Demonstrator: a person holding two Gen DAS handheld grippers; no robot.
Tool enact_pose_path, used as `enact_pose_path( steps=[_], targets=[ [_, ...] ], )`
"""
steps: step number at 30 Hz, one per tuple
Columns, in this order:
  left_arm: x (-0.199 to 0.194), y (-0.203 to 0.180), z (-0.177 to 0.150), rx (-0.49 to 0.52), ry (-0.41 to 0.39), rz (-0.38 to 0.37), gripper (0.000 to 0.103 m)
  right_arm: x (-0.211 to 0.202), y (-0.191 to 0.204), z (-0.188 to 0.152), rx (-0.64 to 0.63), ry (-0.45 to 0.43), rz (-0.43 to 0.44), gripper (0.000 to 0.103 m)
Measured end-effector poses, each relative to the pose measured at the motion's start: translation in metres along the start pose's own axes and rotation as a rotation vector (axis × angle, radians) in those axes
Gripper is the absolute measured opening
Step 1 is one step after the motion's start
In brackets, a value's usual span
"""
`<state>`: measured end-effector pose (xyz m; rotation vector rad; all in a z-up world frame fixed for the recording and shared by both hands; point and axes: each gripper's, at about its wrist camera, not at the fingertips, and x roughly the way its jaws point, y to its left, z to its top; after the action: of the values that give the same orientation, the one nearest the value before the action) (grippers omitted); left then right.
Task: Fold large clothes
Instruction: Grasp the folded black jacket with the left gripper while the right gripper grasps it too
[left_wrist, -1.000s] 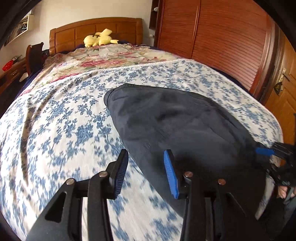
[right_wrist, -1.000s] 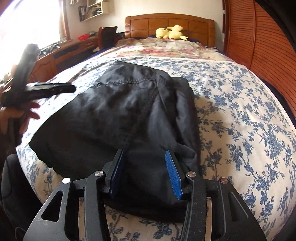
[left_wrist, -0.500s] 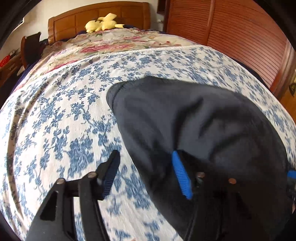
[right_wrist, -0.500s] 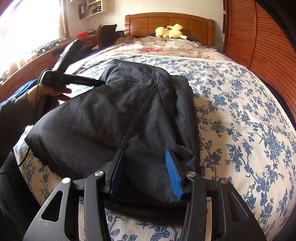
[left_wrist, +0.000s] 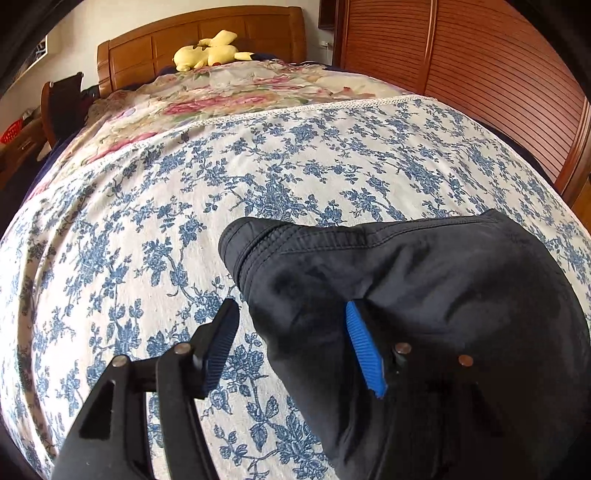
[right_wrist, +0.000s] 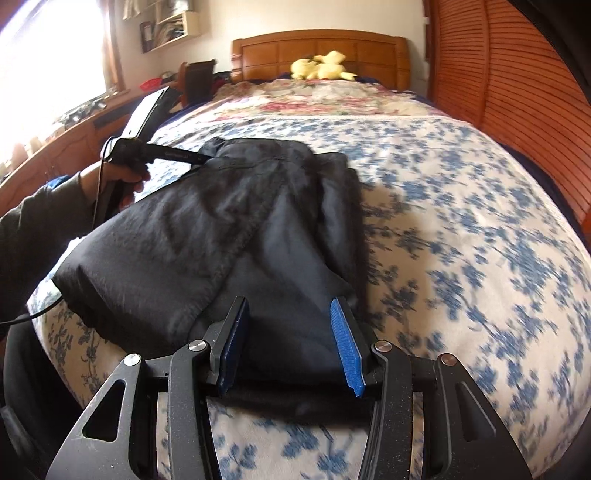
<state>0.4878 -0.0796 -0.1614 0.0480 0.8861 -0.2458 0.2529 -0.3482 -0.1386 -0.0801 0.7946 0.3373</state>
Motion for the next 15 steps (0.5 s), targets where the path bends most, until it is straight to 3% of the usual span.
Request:
enact_pose_path(
  steps=[5, 15],
  targets=[
    [0.001, -0.002, -0.002, 0.004, -0.005, 0.003, 0.06, -0.017, -0.02, -0.017, 0.079, -0.003, -0.04, 0.051],
    [0.003, 0.001, -0.001, -0.021, -0.009, -0.032, 0.055, 0.007, -0.035, -0.03, 0.165, 0.064, 0.053, 0.056]
  ],
)
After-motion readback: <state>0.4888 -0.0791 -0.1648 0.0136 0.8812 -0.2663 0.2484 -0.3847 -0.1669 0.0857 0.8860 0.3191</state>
